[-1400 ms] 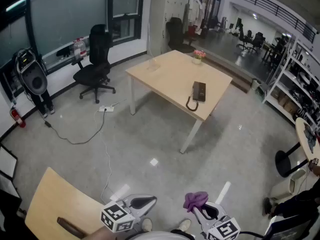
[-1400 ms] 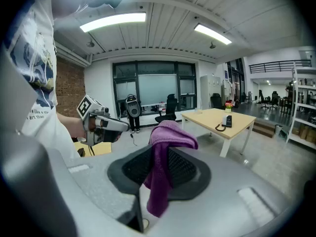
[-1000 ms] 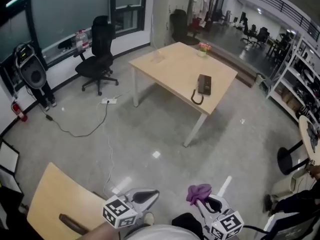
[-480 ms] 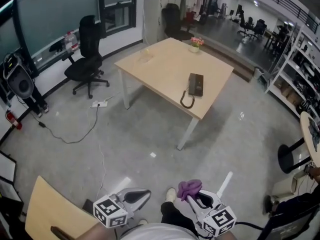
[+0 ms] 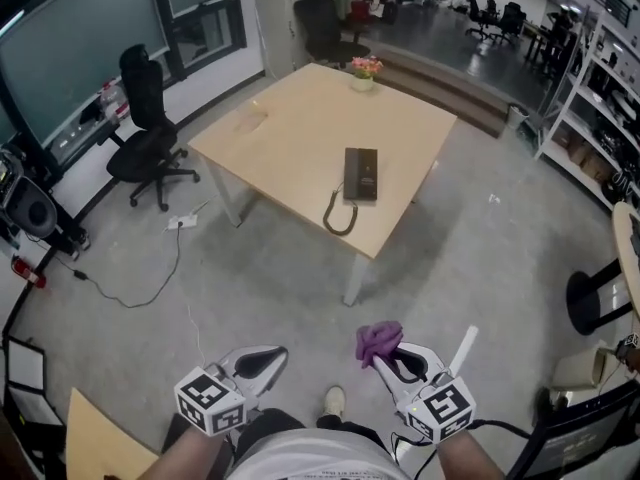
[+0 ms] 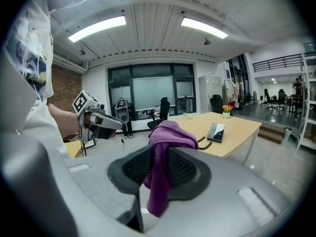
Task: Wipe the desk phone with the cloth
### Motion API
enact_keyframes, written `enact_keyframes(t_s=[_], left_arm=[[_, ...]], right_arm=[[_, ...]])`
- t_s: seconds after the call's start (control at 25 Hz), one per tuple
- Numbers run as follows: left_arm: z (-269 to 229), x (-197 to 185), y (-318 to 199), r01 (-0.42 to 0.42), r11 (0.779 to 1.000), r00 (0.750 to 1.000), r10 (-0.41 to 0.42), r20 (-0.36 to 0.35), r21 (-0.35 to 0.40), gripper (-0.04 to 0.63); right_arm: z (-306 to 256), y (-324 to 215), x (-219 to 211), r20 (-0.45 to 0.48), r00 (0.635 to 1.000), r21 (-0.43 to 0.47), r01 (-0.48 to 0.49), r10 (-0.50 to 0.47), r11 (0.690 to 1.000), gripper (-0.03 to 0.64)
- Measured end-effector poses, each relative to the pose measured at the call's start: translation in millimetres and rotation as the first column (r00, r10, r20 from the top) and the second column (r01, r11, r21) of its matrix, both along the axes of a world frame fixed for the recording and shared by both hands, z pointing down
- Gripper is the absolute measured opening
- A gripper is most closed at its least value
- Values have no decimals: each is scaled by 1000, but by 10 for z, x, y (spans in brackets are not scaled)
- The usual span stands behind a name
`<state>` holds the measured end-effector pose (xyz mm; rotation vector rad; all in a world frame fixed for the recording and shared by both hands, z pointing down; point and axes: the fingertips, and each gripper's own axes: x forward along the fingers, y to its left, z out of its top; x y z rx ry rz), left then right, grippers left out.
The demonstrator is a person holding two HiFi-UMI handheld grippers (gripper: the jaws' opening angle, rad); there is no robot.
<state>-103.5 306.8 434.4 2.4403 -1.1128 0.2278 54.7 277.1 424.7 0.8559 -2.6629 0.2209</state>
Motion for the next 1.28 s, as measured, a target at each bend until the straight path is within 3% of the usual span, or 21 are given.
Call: enact_keyframes(t_s=[0.32, 0.44, 0.64, 0.84, 1.0, 1.28], left_arm=[[188, 45, -785, -16, 996, 999, 12, -48, -83, 5], [318, 1, -1234, -38, 994, 998, 32, -62, -103, 56], [561, -4, -2069, -121, 984, 990, 111, -84, -127, 79], [719, 40, -2952, -223, 955, 964, 186, -189, -195, 139], [932, 61, -3511, -287, 930, 946, 239, -217, -229, 150], [1412, 158, -4312, -286, 892, 944, 200, -263, -350, 188]], right_arm=[[229, -591, 188, -6, 998, -71, -66, 66, 995, 92], [284, -859, 205, -16, 996, -96, -94, 93, 991, 92], [375, -1337, 197, -71, 985, -96, -165, 158, 982, 92], [297, -1889, 70, -109, 967, -101, -242, 231, 965, 92], [309, -2252, -30, -121, 952, -97, -293, 281, 951, 92], [311, -2627, -86, -147, 949, -121, -298, 280, 947, 92]])
